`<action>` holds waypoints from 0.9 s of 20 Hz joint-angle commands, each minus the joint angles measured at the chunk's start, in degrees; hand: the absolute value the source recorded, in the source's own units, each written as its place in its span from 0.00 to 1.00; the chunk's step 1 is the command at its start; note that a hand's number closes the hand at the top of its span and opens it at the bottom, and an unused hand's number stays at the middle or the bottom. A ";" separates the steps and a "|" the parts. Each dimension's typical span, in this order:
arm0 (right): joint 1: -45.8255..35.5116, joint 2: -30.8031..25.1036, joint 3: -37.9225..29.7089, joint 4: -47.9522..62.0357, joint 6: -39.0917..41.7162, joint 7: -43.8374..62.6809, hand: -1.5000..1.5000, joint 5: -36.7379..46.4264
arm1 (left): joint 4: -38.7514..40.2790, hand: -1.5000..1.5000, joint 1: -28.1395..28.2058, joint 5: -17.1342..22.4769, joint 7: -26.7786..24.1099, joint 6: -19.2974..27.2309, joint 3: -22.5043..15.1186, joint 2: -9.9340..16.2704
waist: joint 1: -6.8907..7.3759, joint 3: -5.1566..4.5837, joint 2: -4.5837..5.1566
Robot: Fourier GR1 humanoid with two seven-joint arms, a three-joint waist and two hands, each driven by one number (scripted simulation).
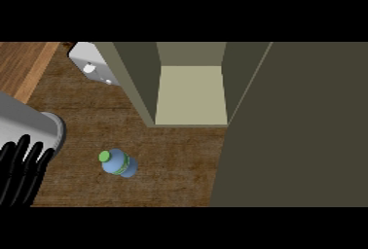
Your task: Pick up the bottled water, place it into the cabinet and close the cabinet
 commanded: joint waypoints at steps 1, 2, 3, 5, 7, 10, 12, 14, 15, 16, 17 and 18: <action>-4.11 0.66 1.08 -3.30 -2.27 5.97 0.00 5.75 | 4.40 0.00 -2.18 -0.39 -0.83 -0.14 1.88 0.08 | 0.00 -0.03 0.05; 3.35 -0.46 6.50 -4.85 -1.56 1.02 0.00 7.11 | 7.19 0.00 -2.26 -1.84 -2.58 -0.29 0.36 -0.76 | -0.38 -0.01 -0.04; 0.98 -1.13 5.57 -4.75 -1.80 3.36 0.00 7.87 | 10.73 0.00 -6.03 0.06 -2.75 0.10 3.89 0.00 | -0.56 -0.05 0.01; -2.55 -1.30 1.02 -2.87 -1.96 4.16 0.00 5.11 | 9.27 0.00 -1.99 -2.52 -5.36 0.11 1.08 -1.39 | 0.02 -0.02 0.04; 2.35 -2.42 3.61 -3.79 -1.77 0.29 0.00 4.95 | 14.22 0.00 -0.53 0.21 -8.85 -1.90 3.14 -1.11 | -0.15 -0.02 -0.02; -1.56 -2.08 3.25 -5.05 -3.25 4.81 0.00 5.12 | 19.42 0.00 -4.79 1.12 -8.99 -1.64 7.95 0.64 | -0.18 -0.03 0.04; -1.32 -2.53 5.72 -5.13 -4.23 5.36 0.00 8.44 | 25.81 0.00 -4.86 -0.93 -13.08 -2.30 6.15 -0.13 | -0.44 -0.08 0.01; -0.23 -3.38 5.12 -6.92 -3.94 4.52 0.00 5.60 | 30.30 0.00 -6.20 -2.98 -15.93 -1.28 5.15 -1.71 | -0.56 -0.04 0.03; 0.18 -3.33 7.76 -7.62 -4.89 6.60 0.00 8.12 | 28.10 0.00 -4.81 1.81 -13.30 -4.56 9.25 2.09 | -0.37 -0.05 -0.05; 0.55 -2.64 9.48 -6.87 -6.01 4.97 0.00 9.65 | 30.28 0.00 -5.27 -2.70 -15.59 -2.29 6.19 -0.34 | -0.47 -0.04 -0.06; -0.80 -3.00 9.13 -5.02 -5.80 4.66 0.00 9.46 | 37.60 0.00 -8.08 -0.42 -19.58 -4.53 8.70 0.67 | -0.72 -0.10 0.01; -2.88 -3.39 5.30 -9.29 -6.37 10.80 0.00 6.92 | 35.39 0.00 -6.01 -2.14 -19.10 -3.58 7.17 -0.14 | -0.39 -0.07 0.02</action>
